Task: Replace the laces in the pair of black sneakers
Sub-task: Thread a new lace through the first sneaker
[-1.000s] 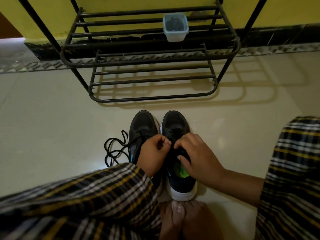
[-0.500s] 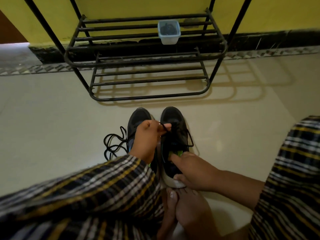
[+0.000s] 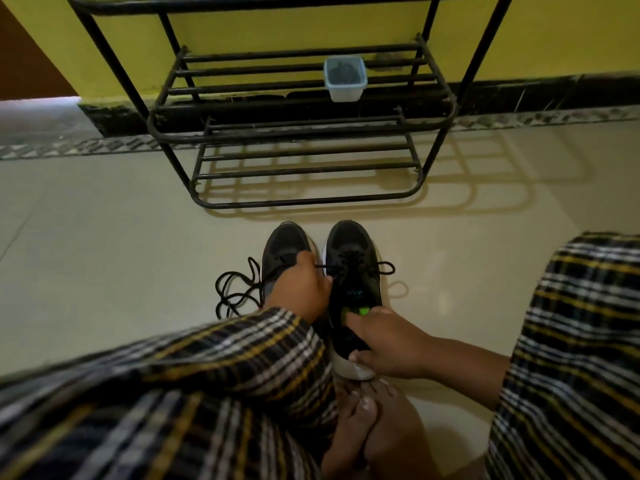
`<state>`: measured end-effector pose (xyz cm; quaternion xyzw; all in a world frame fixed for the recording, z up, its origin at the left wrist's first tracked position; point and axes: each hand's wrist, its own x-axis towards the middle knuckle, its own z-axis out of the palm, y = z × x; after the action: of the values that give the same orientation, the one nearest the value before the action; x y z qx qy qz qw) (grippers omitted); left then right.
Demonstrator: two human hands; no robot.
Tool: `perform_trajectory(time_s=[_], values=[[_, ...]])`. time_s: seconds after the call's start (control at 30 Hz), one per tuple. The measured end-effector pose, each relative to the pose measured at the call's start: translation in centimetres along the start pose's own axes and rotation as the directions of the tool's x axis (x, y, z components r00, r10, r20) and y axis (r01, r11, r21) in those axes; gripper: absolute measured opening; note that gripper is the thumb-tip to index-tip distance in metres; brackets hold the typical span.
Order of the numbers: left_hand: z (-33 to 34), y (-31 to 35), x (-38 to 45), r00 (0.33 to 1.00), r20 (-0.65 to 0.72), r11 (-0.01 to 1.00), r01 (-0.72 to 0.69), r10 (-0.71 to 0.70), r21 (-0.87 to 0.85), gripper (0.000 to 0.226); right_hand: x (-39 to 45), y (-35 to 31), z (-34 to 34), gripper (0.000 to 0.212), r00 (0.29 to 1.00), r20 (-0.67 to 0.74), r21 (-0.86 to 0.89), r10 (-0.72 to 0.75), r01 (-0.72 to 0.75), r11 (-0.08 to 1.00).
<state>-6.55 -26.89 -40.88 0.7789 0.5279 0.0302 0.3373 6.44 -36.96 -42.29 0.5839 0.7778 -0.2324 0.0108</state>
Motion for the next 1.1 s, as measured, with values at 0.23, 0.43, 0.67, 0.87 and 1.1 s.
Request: perform_trajectory(time_s=[0.23,0.43,0.67,0.87,1.1], values=[[-0.6,-0.5,-0.4,0.985,-0.166,0.942,-0.102,0.051,-0.319,0.024,0.3,0.5,0.5,0.03,1.0,-0.026,0.034,-0.01,0.011,0.999],[-3.3,0.0,-0.3,0.973,-0.114,0.175,-0.079,-0.202,-0.981,0.03,0.1,0.6,0.5,0.031,0.999,-0.033,0.071,0.0,0.002,0.997],[-2.5,-1.4,-0.8,0.958,-0.242,0.533,-0.126,-0.152,-0.836,0.024,0.1,0.6,0.5,0.03,1.0,-0.017,0.068,0.009,-0.008,0.998],[-3.2,-3.7,-0.5,0.868,-0.413,0.726,-0.094,-0.276,-0.682,0.024,0.2,0.7,0.6,0.032,0.999,-0.013,0.076,0.031,-0.03,0.997],[-2.0,-9.7,-0.7,0.813,-0.503,0.928,0.118,-0.294,-0.353,0.017,0.1,0.6,0.7,0.031,0.999,-0.023,0.095,0.043,-0.04,0.995]])
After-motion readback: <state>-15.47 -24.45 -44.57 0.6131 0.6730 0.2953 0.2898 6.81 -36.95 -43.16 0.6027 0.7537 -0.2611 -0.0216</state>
